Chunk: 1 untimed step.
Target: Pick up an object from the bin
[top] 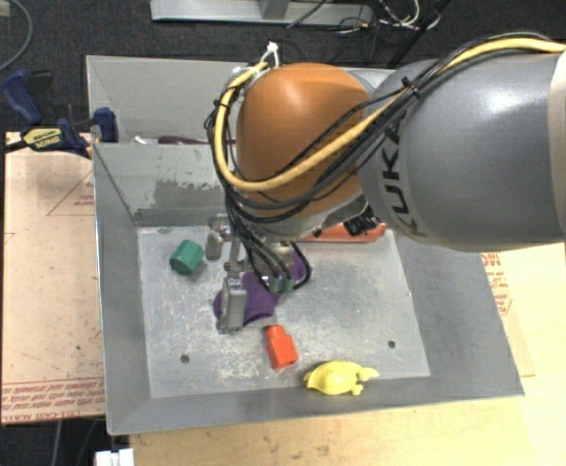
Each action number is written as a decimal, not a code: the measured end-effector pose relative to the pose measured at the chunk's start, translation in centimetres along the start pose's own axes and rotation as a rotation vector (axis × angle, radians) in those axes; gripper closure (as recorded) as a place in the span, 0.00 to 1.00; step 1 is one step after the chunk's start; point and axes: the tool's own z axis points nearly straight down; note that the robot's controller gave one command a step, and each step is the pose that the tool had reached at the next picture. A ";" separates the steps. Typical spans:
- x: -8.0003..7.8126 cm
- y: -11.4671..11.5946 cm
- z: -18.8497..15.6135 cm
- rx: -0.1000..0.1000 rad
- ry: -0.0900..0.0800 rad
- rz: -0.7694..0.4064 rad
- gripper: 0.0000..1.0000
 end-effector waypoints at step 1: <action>-3.1 -1.6 3.8 -0.004 -0.008 -0.043 0.00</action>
Offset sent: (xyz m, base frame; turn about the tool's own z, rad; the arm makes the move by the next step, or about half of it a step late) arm 0.0375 -0.0775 -0.1229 -0.1140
